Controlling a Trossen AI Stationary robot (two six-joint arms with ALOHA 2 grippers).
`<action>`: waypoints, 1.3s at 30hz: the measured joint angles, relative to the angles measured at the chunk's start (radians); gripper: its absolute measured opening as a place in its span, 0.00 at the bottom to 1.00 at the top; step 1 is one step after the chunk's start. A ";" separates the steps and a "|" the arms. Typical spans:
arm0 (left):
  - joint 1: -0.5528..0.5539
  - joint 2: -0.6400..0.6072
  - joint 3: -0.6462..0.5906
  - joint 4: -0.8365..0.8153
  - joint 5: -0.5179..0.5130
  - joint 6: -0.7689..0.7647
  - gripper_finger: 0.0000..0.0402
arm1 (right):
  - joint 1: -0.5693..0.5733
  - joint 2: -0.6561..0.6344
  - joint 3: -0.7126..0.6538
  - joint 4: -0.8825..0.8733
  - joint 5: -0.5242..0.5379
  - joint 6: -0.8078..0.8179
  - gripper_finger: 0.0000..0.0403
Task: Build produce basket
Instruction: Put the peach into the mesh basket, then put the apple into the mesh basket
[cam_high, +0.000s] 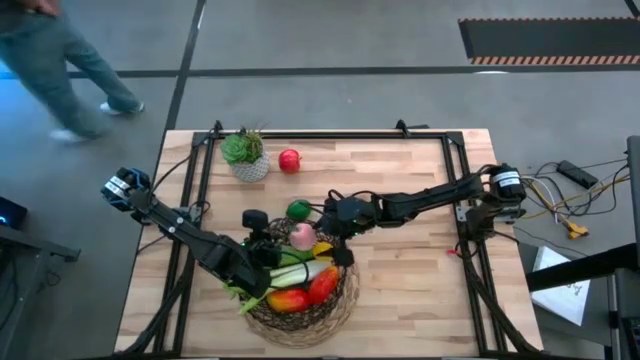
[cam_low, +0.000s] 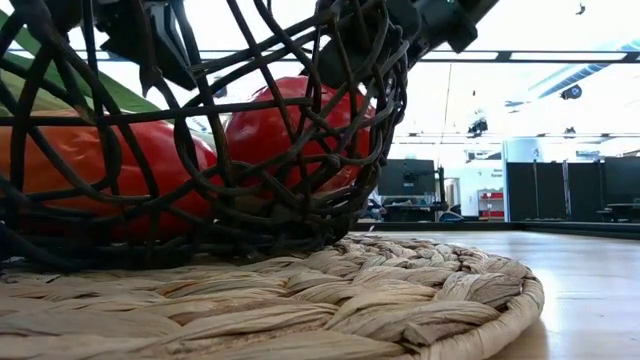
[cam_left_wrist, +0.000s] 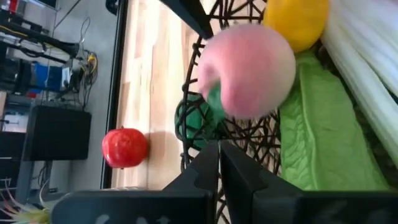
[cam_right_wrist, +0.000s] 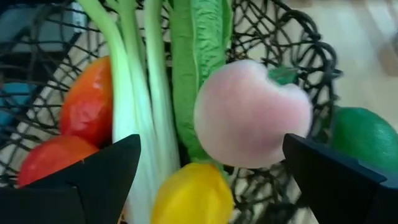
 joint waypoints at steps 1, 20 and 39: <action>-0.001 0.000 0.001 -0.003 0.001 0.000 0.00 | 0.006 -0.007 0.000 -0.011 0.013 -0.007 0.95; 0.009 -0.021 0.162 0.006 -0.043 -0.160 0.00 | 0.306 -0.271 -0.207 -0.057 0.620 0.097 0.95; 0.726 -0.040 0.151 0.083 0.358 0.006 0.38 | 0.616 -0.221 -0.434 -0.002 1.131 0.557 0.95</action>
